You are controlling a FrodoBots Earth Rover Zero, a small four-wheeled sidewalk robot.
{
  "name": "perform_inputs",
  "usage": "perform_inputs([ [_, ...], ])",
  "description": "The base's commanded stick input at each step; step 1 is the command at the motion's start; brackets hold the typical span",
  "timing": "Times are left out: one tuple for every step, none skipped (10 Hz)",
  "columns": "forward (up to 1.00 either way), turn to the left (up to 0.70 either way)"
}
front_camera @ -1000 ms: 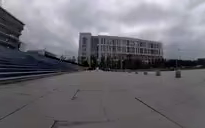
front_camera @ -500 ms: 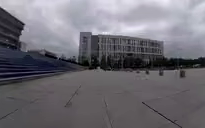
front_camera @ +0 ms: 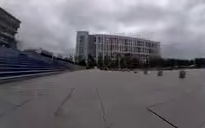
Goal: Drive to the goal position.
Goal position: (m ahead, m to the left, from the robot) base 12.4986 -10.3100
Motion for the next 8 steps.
perform_inputs([
  [0.7, 0.0],
  [0.7, 0.0],
  [0.7, 0.0],
  [0.7, 0.0],
  [0.7, 0.0],
  [0.7, 0.0],
  [0.7, 0.0],
  [0.7, 0.0],
])
